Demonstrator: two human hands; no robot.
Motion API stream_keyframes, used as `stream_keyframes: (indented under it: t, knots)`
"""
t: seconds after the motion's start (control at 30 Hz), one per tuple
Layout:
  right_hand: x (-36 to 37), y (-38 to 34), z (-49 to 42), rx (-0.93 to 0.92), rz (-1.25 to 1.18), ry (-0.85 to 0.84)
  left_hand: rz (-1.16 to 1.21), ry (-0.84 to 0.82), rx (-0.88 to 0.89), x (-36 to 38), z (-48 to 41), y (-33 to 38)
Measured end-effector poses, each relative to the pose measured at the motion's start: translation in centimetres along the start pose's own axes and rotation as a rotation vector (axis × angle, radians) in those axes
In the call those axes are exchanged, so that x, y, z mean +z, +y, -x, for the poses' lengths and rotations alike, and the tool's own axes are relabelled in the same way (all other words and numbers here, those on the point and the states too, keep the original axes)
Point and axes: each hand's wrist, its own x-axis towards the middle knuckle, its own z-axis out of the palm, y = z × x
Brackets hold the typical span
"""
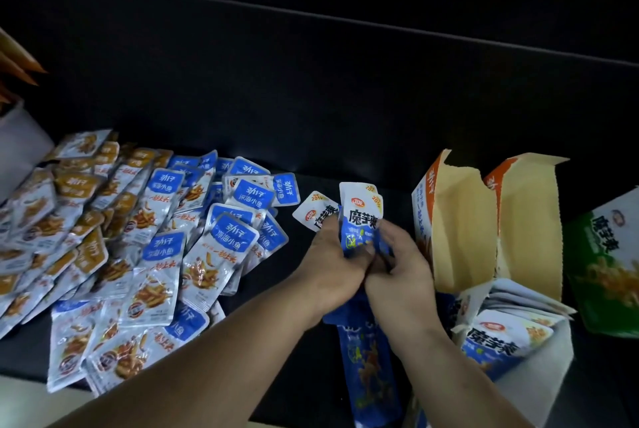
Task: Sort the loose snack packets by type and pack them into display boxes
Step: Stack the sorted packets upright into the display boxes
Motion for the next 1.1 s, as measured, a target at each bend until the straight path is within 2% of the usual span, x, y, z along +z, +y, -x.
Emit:
stream_keyframes:
  t: [0.13, 0.23, 0.33, 0.53, 0.67, 0.8, 0.9, 0.97, 1.03, 1.1]
  knots:
    - [0.5, -0.8, 0.5, -0.045, -0.038, -0.001, 0.104, 0.120, 0.070, -1.3, 0.8, 1.0]
    - [0.0, -2.8, 1.2, -0.090, -0.065, -0.017, 0.184, 0.151, 0.156, -2.9, 2.5, 2.5]
    - [-1.9, -6.5, 2.3, -0.086, -0.146, -0.120, 0.223, 0.078, 0.254, -4.1, 5.1, 4.7]
    - [-7.9, -12.3, 5.4, -0.050, -0.129, -0.238, 0.310, -0.175, 0.293, -2.1, 10.0, 8.2]
    - [-11.6, -11.9, 8.9, -0.082, -0.113, -0.177, 0.326, -0.297, 0.270, 2.1, 10.5, 8.5]
    - [-13.8, -8.5, 11.4, -0.079, -0.136, -0.036, 0.101, -0.472, 0.376, 4.7, 12.1, 6.5]
    - [-15.1, -5.5, 11.7, -0.066, -0.244, 0.058, 0.018, -0.384, 0.405, 5.5, 12.3, 5.0]
    - [-15.2, -3.8, 11.9, -0.057, -0.351, 0.092, -0.211, -0.230, 0.496, 5.7, 11.6, 3.9]
    - [-14.5, -2.8, 12.1, -0.054, -0.428, 0.109, -0.384, -0.150, 0.540, 5.5, 11.0, 2.7]
    - [-13.6, -2.2, 11.8, -0.064, -0.400, 0.129, -0.320, -0.141, 0.496, 5.5, 10.5, 1.9]
